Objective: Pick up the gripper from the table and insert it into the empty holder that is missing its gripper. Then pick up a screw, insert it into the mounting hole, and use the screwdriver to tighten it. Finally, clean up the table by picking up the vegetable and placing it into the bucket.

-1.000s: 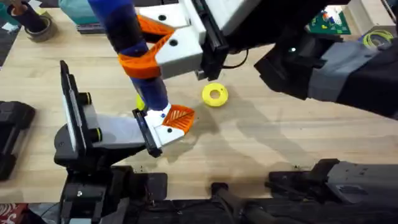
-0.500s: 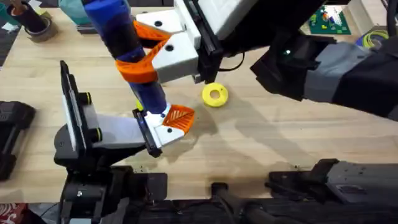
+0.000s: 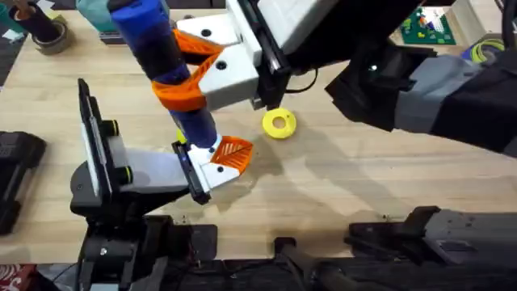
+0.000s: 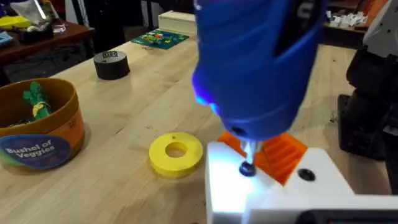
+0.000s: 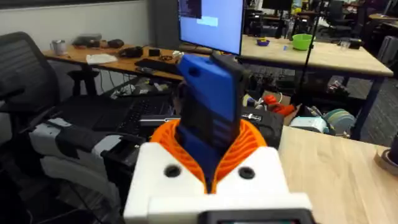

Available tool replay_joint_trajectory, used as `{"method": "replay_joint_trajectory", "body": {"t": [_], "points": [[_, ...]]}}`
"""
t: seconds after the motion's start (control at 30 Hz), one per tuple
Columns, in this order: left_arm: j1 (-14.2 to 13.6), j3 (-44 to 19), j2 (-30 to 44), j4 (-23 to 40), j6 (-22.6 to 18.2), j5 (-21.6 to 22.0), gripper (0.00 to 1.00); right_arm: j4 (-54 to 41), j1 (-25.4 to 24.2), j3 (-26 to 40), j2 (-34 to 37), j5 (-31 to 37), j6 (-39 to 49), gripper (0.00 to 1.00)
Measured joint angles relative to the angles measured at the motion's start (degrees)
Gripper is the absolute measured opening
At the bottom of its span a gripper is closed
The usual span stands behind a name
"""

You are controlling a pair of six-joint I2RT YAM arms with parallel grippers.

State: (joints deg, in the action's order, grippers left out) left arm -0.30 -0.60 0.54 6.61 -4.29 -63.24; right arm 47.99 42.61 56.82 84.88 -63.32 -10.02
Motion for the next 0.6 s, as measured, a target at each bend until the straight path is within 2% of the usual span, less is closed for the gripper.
{"method": "replay_joint_trajectory", "body": {"t": [0.6], "points": [[0.0,0.0,0.0,0.0,0.0,0.0,0.005,-0.4,0.0,0.0,0.0,-0.6,0.2,0.023]]}}
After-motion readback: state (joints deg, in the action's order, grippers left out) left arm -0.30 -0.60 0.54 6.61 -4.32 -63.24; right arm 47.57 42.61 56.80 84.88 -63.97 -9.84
